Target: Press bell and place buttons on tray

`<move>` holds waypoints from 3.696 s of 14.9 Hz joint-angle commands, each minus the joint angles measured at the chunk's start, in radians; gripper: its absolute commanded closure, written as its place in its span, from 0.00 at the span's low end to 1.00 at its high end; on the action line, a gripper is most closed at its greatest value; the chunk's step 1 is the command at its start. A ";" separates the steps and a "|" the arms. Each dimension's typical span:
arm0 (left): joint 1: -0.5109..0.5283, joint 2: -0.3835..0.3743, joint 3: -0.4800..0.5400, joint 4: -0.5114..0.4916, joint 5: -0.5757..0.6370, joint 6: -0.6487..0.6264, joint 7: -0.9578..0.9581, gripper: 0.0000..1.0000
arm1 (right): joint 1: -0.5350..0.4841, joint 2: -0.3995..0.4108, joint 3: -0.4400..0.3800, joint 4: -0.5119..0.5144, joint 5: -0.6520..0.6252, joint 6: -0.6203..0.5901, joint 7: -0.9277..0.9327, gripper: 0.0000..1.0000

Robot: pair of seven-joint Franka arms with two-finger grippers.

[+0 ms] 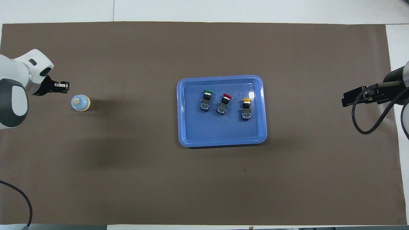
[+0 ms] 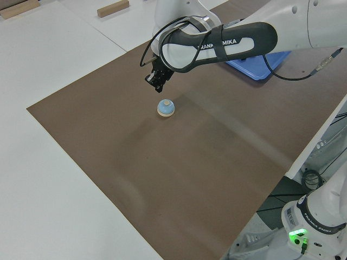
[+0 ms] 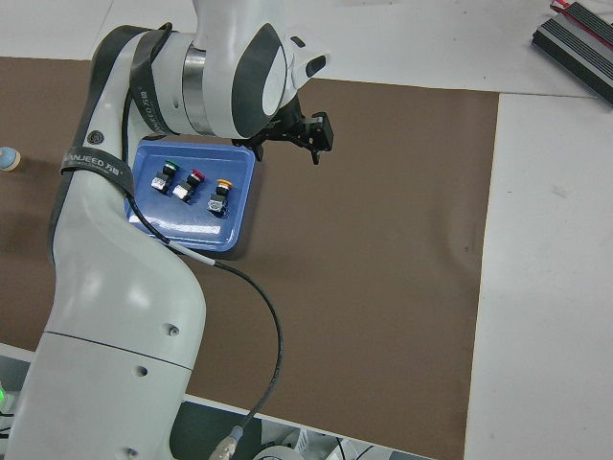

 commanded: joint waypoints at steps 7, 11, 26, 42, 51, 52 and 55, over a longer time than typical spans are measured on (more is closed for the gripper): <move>-0.004 0.019 0.001 -0.052 0.017 0.050 0.013 1.00 | -0.014 -0.012 0.009 -0.008 0.015 -0.011 0.003 0.00; 0.002 0.016 0.001 0.081 0.017 -0.141 0.013 1.00 | -0.014 -0.012 0.009 -0.008 0.015 -0.011 0.003 0.00; -0.011 -0.036 0.003 0.036 0.017 -0.165 0.005 0.25 | -0.014 -0.012 0.009 -0.008 0.015 -0.011 0.003 0.00; -0.014 -0.271 -0.010 0.170 0.005 -0.634 -0.024 0.00 | -0.014 -0.012 0.009 -0.008 0.015 -0.011 0.003 0.00; -0.044 -0.264 -0.014 0.265 0.006 -0.730 -0.070 0.00 | -0.014 -0.012 0.009 -0.008 0.015 -0.011 0.003 0.00; -0.044 -0.268 -0.016 0.265 0.008 -0.737 -0.070 0.00 | -0.014 -0.012 0.009 -0.008 0.015 -0.011 0.003 0.00; -0.044 -0.275 -0.034 0.275 0.013 -0.729 -0.070 0.00 | -0.014 -0.012 0.009 -0.008 0.015 -0.011 0.003 0.00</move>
